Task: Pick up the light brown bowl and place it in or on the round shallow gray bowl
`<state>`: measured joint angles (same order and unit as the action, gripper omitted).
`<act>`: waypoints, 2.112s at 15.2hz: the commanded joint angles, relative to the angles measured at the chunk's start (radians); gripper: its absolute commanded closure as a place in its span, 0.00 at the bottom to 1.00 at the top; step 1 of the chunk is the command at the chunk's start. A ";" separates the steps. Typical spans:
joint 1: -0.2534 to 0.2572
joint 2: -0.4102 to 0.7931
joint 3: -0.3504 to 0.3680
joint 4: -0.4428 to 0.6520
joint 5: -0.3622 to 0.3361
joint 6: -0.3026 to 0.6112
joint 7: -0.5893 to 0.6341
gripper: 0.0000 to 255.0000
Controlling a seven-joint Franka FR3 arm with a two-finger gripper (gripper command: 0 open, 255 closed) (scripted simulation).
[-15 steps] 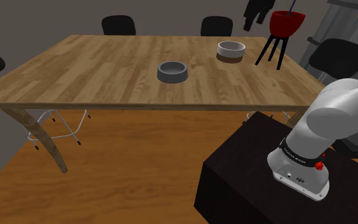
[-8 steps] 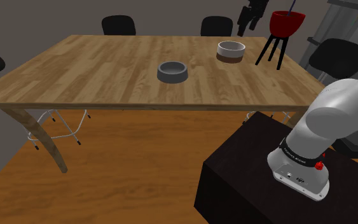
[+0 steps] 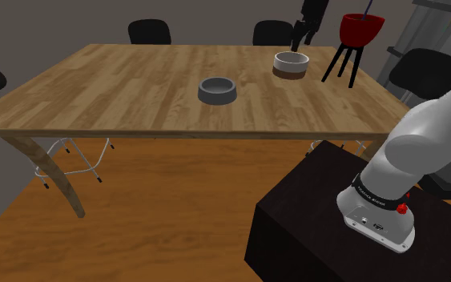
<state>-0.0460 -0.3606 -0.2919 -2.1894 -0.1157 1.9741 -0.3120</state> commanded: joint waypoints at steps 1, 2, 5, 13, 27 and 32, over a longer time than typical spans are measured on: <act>0.002 0.073 -0.027 0.042 0.020 0.030 -0.035 0.00; 0.002 0.109 -0.042 0.061 0.032 0.045 -0.055 0.00; -0.002 0.222 -0.081 0.129 0.079 0.082 -0.120 0.00; -0.058 0.549 -0.134 0.371 0.254 0.120 -0.299 0.00; -0.074 0.626 -0.124 0.356 0.298 0.203 -0.331 0.00; -0.074 0.625 -0.124 0.356 0.298 0.203 -0.331 1.00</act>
<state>-0.1201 0.2648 -0.4157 -1.8336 0.1819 2.1774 -0.6429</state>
